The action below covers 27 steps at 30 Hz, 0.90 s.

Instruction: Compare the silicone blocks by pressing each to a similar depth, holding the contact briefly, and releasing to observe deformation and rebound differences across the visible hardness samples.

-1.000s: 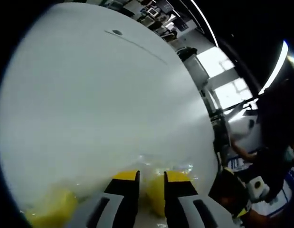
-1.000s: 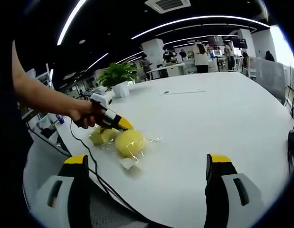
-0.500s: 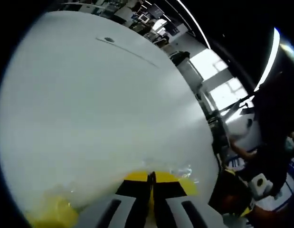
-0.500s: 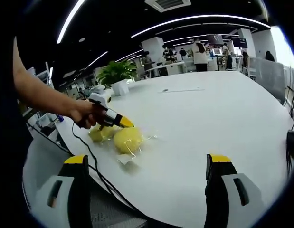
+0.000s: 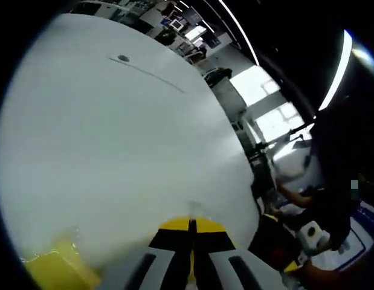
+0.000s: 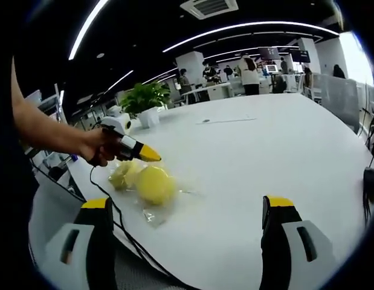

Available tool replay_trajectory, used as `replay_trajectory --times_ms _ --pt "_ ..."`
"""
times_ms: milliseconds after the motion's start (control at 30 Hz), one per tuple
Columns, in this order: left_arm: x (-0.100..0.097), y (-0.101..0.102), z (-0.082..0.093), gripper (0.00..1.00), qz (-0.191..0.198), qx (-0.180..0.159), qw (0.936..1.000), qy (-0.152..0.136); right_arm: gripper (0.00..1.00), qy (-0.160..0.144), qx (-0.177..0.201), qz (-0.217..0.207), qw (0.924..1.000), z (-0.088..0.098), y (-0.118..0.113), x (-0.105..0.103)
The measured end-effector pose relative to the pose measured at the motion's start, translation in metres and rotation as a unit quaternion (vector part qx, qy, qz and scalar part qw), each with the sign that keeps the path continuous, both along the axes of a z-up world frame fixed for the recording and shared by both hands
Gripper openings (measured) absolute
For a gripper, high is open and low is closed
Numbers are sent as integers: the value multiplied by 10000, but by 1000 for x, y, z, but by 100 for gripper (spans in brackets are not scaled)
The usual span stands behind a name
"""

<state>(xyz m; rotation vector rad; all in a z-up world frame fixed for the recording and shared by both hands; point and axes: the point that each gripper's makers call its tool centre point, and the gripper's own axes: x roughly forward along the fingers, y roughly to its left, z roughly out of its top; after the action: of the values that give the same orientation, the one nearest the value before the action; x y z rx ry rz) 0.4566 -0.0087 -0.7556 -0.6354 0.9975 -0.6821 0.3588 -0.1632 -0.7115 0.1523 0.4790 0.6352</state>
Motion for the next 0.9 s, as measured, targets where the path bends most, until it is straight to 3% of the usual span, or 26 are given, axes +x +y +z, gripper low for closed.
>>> replay_trajectory --times_ms 233,333,600,900 --pt "-7 -2 13 0 -51 -22 9999 -163 96 -22 -144 36 9999 -1 -2 -6" --pt "-10 -4 26 0 -184 -73 9991 -388 96 18 -83 -15 10000 -1 -3 -7" --pt "-3 0 47 0 -400 341 9940 -963 96 -114 -4 85 9999 11 3 -9" --pt "5 5 65 0 -295 435 9913 -1207 96 -112 61 72 9999 16 0 -6"
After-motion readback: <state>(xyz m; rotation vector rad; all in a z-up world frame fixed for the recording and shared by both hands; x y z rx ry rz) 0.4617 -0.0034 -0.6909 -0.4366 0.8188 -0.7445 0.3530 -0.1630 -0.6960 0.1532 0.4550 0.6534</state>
